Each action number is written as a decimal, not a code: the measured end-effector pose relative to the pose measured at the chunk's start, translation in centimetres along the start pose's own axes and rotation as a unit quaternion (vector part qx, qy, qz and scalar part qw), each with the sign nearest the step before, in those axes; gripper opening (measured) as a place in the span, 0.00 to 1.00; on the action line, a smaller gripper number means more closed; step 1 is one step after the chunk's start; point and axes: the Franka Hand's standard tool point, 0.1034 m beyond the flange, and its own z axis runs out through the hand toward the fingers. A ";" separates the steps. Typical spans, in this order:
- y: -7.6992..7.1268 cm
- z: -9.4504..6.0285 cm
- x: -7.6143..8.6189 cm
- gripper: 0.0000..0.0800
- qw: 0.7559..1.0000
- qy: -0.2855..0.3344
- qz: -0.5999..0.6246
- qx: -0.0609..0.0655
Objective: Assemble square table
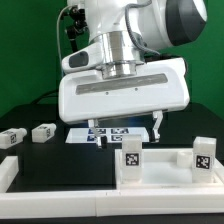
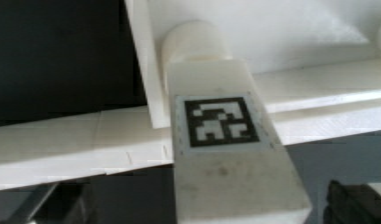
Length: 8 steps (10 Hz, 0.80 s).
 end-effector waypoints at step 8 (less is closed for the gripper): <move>-0.9 0.1 -0.6 0.81 0.998 -0.035 0.046 0.016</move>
Offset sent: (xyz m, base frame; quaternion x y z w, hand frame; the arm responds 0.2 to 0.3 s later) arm 0.0000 0.0000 0.0000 0.0000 0.0000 0.0000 1.0000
